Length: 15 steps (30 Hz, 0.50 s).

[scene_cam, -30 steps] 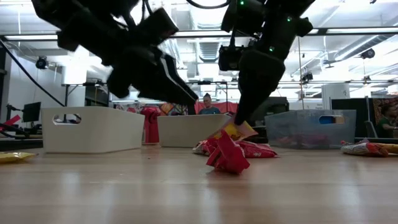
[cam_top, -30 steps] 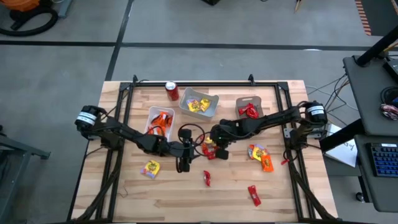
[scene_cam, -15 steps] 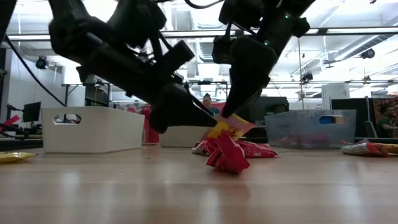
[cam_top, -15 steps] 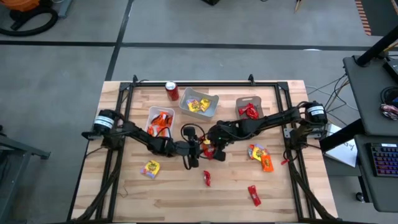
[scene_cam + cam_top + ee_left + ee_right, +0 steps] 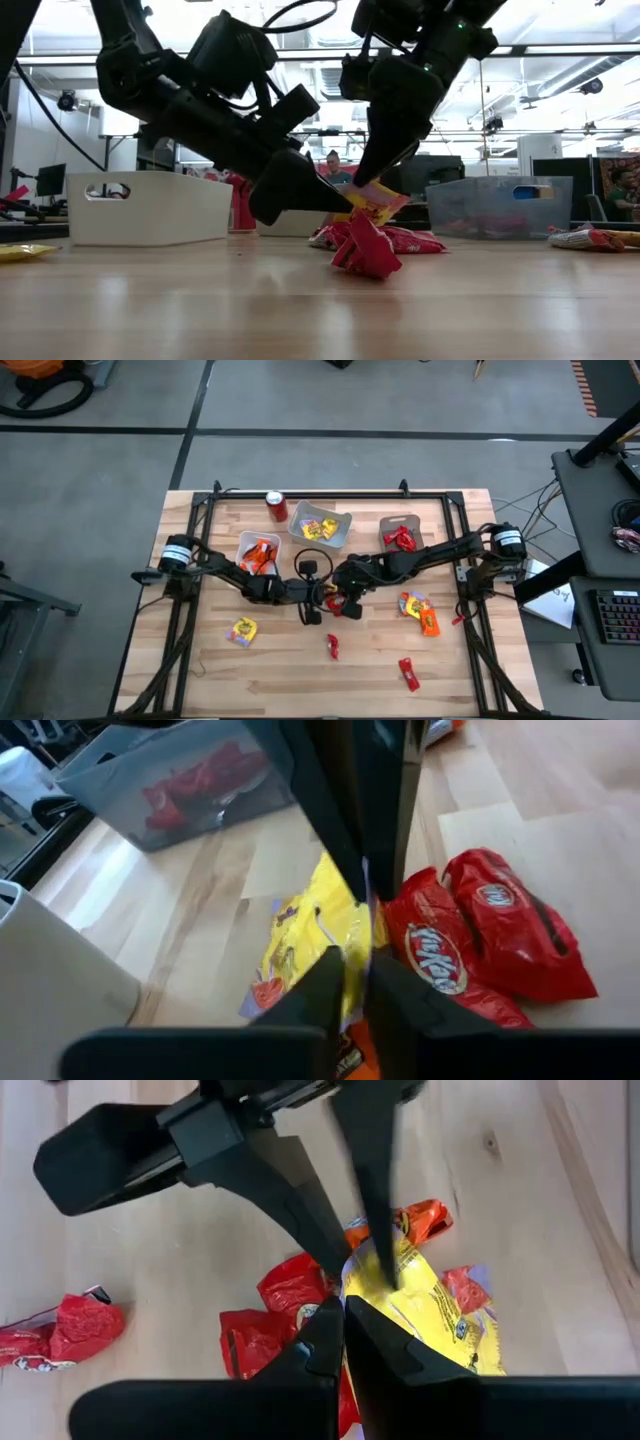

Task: Sort candy
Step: Put the yellow candy into the gray bin

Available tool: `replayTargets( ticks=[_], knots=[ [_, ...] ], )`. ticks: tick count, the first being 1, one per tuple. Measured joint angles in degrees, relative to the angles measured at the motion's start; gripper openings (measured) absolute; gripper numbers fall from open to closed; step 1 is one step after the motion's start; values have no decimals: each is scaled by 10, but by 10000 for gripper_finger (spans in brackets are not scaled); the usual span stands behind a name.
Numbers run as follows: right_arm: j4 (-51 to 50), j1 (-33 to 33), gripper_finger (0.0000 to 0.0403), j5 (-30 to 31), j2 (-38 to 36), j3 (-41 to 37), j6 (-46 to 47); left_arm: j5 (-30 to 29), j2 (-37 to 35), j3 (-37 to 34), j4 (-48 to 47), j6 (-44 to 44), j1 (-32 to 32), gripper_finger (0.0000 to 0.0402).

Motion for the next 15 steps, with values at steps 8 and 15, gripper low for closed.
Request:
replayTargets(
  ticks=[8, 15],
  knots=[
    [1, 0, 9, 1, -20, 0, 0, 0, -34, 0, -28, -15, -3, 1],
    [3, 0, 9, 1, -70, 0, 1, 21, -114, 0, -131, -50, -3, 0]
  ],
)
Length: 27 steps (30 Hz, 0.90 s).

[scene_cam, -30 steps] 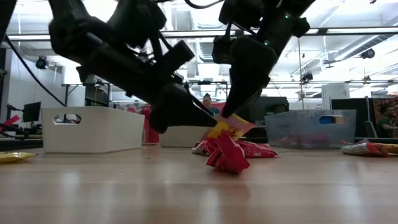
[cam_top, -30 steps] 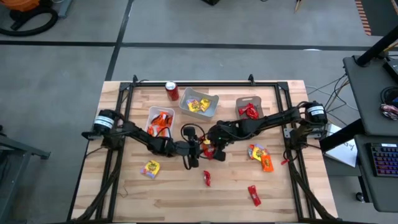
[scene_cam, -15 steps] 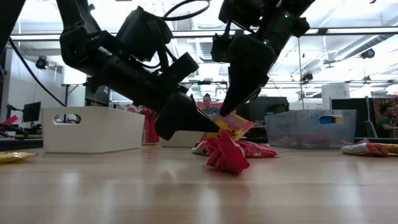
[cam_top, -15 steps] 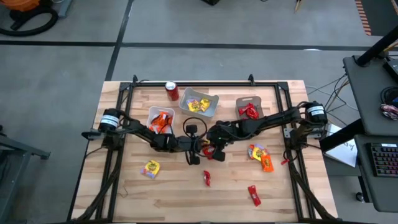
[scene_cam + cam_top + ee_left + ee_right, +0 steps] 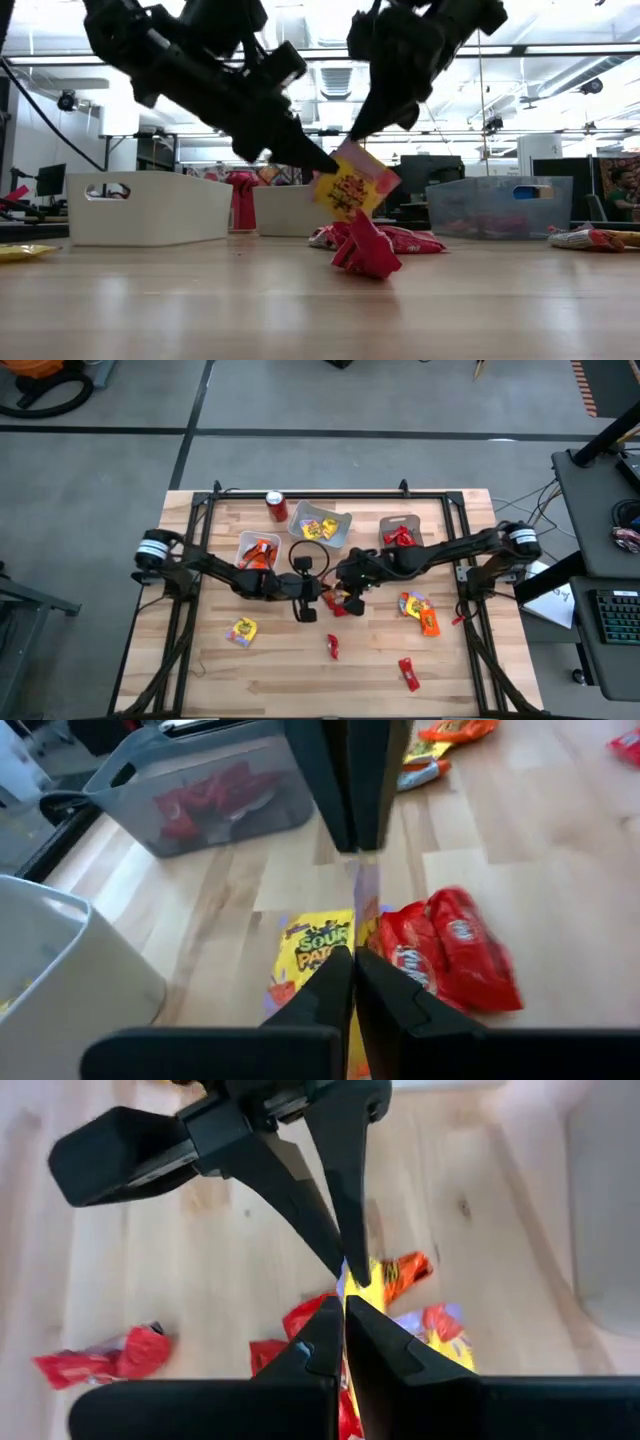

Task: Sort candy
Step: Put the yellow candy into the gray bin

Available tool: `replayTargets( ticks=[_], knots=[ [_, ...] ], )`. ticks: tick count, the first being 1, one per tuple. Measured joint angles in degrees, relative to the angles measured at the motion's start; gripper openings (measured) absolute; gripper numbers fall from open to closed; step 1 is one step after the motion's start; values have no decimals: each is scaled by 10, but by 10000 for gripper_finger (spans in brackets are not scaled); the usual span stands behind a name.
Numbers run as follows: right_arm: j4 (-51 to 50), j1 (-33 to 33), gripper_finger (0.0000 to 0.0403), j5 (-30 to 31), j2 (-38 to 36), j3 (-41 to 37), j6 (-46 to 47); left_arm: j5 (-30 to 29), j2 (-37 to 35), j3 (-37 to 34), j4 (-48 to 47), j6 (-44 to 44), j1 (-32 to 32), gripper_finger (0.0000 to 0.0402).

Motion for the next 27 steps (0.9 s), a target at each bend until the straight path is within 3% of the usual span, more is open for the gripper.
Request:
replayTargets(
  ticks=[10, 12, 16, 27],
  knots=[
    [-2, 2, 9, 80, -79, 0, 5, 7, -99, 0, -86, -3, 6, 0],
    [-4, 3, 9, 87, -93, 0, 5, 34, -106, 0, -104, 20, 8, 0],
    [-21, 19, 9, 87, -97, 0, -33, 103, -97, 0, -129, 65, 6, 0],
    [-35, 61, 14, 115, -19, -42, -31, 98, -39, 0, -103, 69, 7, 0]
  ],
)
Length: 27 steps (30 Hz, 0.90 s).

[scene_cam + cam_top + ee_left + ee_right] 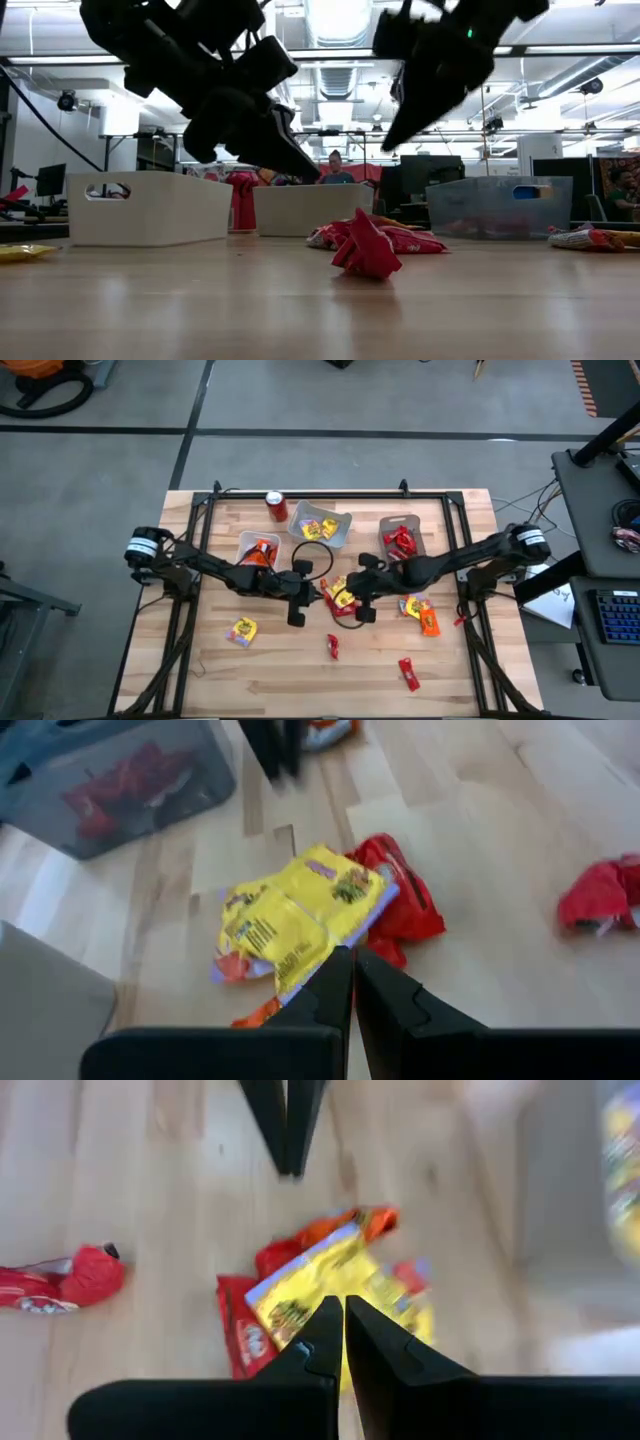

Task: Sort candy
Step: Put the yellow candy into the gray bin

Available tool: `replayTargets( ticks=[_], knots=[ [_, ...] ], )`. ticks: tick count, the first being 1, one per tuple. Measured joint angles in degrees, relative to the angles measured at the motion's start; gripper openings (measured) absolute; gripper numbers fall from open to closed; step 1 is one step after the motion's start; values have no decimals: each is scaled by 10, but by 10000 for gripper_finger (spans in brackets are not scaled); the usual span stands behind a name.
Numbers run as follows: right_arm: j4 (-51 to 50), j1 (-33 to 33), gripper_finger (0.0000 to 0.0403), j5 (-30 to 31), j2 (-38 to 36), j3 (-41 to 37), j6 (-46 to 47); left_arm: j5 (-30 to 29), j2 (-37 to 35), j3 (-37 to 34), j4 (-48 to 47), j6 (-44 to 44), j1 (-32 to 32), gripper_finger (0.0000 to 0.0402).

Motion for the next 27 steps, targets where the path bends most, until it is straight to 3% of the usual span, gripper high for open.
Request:
replayTargets(
  ticks=[4, 13, 17, 22, 27],
  knots=[
    [-4, -4, 52, -11, 31, -1, 61, -22, -4, 0, -1, -4, 0, 0],
    [32, -44, 212, -13, 71, -5, 216, -25, -1, 0, -1, -15, -2, 0],
    [56, -53, 257, -15, 100, -5, 256, -25, -3, -1, -1, -19, -2, 0],
    [61, -54, 265, -15, 129, -6, 282, -25, -7, -1, -1, -19, -3, 0],
    [68, -54, 221, -16, 145, -6, 285, -25, -17, -1, -2, -19, -3, 0]
  ],
)
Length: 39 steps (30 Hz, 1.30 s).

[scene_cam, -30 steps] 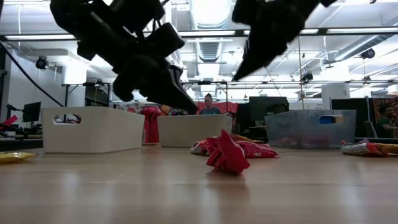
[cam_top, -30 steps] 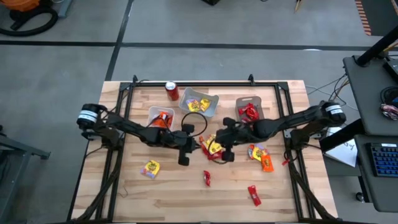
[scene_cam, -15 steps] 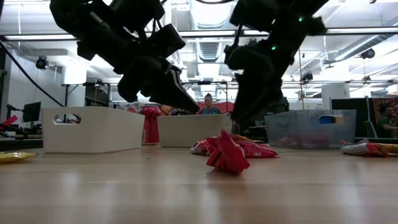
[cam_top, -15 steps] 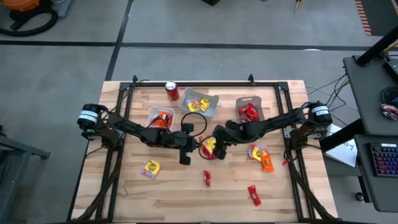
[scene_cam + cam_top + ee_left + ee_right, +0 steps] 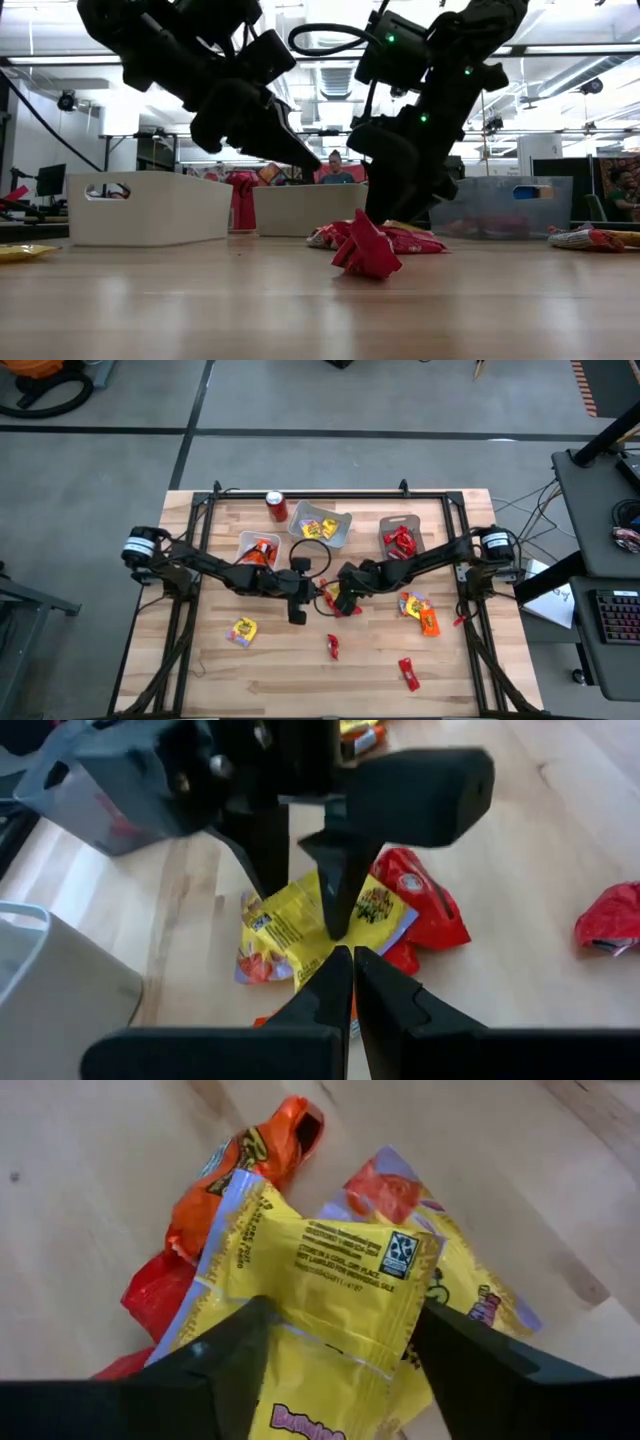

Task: Sort candy
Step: Put the yellow candy into the gray bin

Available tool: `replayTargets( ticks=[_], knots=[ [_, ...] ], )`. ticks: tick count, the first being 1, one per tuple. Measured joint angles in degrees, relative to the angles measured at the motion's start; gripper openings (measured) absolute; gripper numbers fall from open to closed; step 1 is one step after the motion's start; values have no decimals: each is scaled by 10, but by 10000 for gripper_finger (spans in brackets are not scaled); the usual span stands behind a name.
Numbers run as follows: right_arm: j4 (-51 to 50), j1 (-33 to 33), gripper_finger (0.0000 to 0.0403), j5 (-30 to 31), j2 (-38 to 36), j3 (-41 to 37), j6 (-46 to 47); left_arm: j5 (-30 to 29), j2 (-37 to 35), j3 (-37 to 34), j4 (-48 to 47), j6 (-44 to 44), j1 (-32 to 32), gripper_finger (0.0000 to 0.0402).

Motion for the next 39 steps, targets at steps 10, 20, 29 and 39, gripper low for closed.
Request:
replayTargets(
  ticks=[10, 20, 29, 39],
  knots=[
    [0, 0, 40, -9, -15, 0, -6, 0, -65, 0, -32, 0, -8, 0],
    [-12, 0, 14, -30, -72, 0, -11, -8, -172, 0, -103, -11, -24, 0],
    [-7, -2, 13, 96, -130, 11, -114, -17, -251, 0, -140, -46, -53, 0],
    [0, -83, 13, 302, -124, 98, -421, -84, -340, 0, -260, -143, -88, 0]
  ],
)
